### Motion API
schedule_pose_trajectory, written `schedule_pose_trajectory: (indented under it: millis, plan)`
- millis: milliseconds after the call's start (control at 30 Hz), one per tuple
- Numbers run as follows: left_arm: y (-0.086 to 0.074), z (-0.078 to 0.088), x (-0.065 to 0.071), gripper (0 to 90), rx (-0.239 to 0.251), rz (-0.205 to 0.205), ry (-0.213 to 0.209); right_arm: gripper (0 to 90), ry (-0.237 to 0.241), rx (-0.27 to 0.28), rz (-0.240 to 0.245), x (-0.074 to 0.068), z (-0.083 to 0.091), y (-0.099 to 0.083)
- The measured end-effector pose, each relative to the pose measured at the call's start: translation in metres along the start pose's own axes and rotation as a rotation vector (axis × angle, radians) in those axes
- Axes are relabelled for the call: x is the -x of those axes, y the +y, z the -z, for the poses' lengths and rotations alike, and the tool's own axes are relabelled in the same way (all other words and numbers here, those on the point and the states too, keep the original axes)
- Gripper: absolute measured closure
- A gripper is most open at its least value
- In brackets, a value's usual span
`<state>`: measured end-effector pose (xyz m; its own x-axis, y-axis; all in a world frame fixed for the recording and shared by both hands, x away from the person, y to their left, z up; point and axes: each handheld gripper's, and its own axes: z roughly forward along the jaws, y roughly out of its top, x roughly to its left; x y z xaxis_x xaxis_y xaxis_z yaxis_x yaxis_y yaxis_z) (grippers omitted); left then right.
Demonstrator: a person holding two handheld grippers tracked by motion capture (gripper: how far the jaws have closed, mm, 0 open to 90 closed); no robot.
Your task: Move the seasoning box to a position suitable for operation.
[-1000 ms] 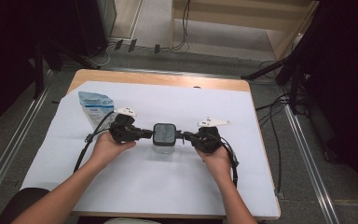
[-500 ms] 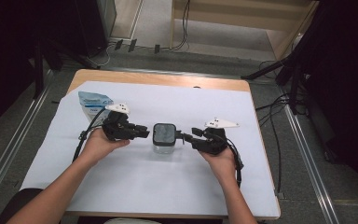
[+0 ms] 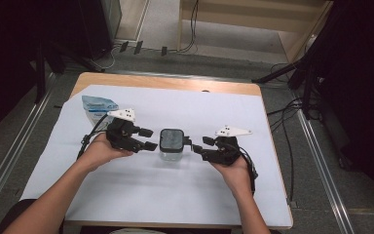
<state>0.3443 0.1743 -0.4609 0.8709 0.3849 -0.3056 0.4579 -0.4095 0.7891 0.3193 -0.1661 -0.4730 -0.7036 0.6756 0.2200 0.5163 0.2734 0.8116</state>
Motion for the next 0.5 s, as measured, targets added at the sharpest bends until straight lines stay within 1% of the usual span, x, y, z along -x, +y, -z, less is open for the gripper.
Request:
schedule_pose_trajectory:
  millis: [67,100,133,167,200,233,267,300,333,367,433,500]
  plan:
    - [0.001,0.0,-0.001,32.2,0.004,-0.007,-0.012,47.2,0.021,0.001,-0.01,0.0,0.002,-0.001]
    - [0.001,0.0,-0.001,29.7,0.004,-0.007,-0.012,47.2,0.021,0.001,-0.01,0.0,0.002,-0.001]
    - [0.003,0.0,-0.002,29.7,0.004,-0.004,-0.023,47.2,0.032,-0.005,-0.012,0.0,0.002,0.0]
    - [0.005,0.001,-0.003,25.0,0.009,-0.014,-0.056,47.2,0.04,-0.009,-0.012,0.0,0.002,0.0]
    - [0.008,0.0,-0.004,22.4,0.006,-0.019,-0.06,47.2,0.04,-0.009,-0.009,0.0,0.002,0.0]
    - [0.01,-0.001,-0.004,21.5,-0.004,-0.015,-0.061,47.4,0.041,-0.011,-0.01,-0.001,0.001,0.001]
    - [0.01,-0.002,-0.006,20.8,-0.01,-0.021,-0.065,47.4,0.044,-0.014,-0.009,0.0,0.0,0.001]
    - [0.012,-0.003,-0.007,20.0,-0.029,-0.017,-0.068,47.2,0.047,-0.016,-0.012,0.0,0.0,0.002]
    - [0.012,-0.003,-0.007,19.7,-0.029,-0.017,-0.068,47.2,0.047,-0.016,-0.012,0.0,0.0,0.002]
    - [0.013,-0.006,-0.009,18.9,-0.056,-0.023,-0.063,46.1,0.053,-0.022,-0.015,0.0,-0.003,0.002]
    - [0.015,-0.009,-0.011,18.5,-0.068,-0.026,-0.075,45.5,0.053,-0.03,-0.01,0.0,-0.004,0.002]
    - [0.016,-0.01,-0.011,18.1,-0.077,-0.046,-0.066,45.2,0.052,-0.033,-0.003,0.0,-0.006,0.002]
